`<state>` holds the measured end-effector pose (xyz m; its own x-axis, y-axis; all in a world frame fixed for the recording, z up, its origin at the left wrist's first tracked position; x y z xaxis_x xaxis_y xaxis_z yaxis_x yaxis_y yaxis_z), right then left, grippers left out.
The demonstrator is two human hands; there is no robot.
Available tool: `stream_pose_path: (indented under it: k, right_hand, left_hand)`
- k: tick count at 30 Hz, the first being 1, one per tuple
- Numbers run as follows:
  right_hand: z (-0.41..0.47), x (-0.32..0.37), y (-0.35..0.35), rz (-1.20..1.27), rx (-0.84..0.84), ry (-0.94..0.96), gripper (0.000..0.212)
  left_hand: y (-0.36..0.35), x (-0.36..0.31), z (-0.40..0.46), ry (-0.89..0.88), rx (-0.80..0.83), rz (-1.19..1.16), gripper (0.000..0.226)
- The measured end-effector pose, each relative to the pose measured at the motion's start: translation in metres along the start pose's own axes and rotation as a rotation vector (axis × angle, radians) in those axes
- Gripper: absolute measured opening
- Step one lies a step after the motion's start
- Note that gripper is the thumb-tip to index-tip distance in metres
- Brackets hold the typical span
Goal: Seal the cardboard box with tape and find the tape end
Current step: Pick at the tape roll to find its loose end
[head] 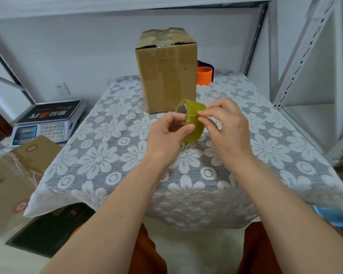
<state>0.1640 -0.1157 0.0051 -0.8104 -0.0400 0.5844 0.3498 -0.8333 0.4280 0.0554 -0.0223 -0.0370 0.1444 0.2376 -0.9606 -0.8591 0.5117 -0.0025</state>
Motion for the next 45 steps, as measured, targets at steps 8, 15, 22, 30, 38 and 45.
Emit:
stream_pose_path:
  k: [8, 15, 22, 30, 38, 45]
  right_hand:
    - [-0.003, 0.003, -0.015, -0.157, 0.085, 0.012, 0.008]
    - [0.001, -0.003, 0.001, 0.100, 0.000, -0.082, 0.019]
    - [0.003, -0.004, -0.005, 0.016, 0.017, -0.076, 0.007]
    - [0.001, -0.004, 0.002, 0.132, -0.030, -0.107, 0.020]
    - [0.003, -0.011, -0.003, 0.080, 0.026, -0.104, 0.005]
    - [-0.003, -0.006, -0.007, 0.047, 0.053, -0.109, 0.003]
  left_hand:
    - [0.000, 0.000, -0.002, -0.020, 0.018, 0.063, 0.015]
    - [-0.001, 0.003, 0.002, 0.030, 0.022, -0.084, 0.015]
    - [-0.002, 0.006, 0.000, 0.055, 0.041, -0.126, 0.014]
    - [0.001, 0.009, 0.003, 0.074, -0.004, -0.146, 0.023]
    - [0.002, 0.007, 0.001, 0.072, 0.015, -0.168, 0.014]
    - [0.004, 0.008, 0.003, 0.081, -0.007, -0.165, 0.022]
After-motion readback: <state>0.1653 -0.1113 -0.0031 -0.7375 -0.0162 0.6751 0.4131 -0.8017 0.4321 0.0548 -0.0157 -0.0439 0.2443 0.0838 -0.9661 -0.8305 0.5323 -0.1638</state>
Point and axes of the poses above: each hand's wrist, its own z-axis towards the middle knuckle, its own y-axis out of the back of the hand, x = y × z, the point moved 8 cm from there along z, towards the middle knuckle, and after that the axes turned 6 degrees about -y, right-handed, at the moved point
